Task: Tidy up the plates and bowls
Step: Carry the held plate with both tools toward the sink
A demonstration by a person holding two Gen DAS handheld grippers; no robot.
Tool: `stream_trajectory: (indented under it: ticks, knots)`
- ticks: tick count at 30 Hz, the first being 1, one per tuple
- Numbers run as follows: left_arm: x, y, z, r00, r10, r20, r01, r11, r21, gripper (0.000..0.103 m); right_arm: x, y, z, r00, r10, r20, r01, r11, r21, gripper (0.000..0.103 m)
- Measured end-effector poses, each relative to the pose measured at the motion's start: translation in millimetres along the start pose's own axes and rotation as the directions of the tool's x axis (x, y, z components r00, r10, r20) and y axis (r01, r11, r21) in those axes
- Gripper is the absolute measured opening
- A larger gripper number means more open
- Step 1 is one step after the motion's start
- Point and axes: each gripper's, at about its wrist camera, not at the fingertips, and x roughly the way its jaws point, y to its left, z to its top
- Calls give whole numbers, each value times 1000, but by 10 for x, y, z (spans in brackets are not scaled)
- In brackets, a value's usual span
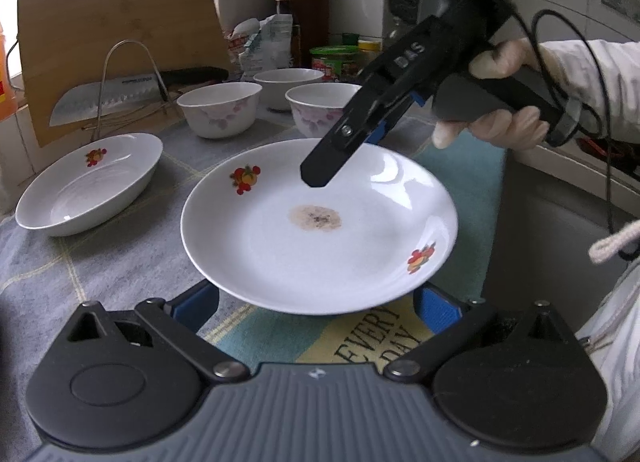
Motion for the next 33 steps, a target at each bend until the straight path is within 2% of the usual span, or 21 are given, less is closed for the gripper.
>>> stream_trajectory:
  ticks: [6, 20, 33]
  knots:
    - [22, 13, -2, 1000, -14, -1, 15, 1000, 3, 103, -23, -33, 51, 999, 5, 49, -6, 1000, 24, 103]
    - [40, 18, -2, 1000, -20, -4, 20, 1000, -8, 103, -22, 23, 82, 999, 2, 32, -2, 1000, -10, 103]
    - [-119, -12, 13, 999, 30, 14, -30, 999, -31, 103, -48, 143, 135, 999, 23, 34, -20, 997, -69, 103]
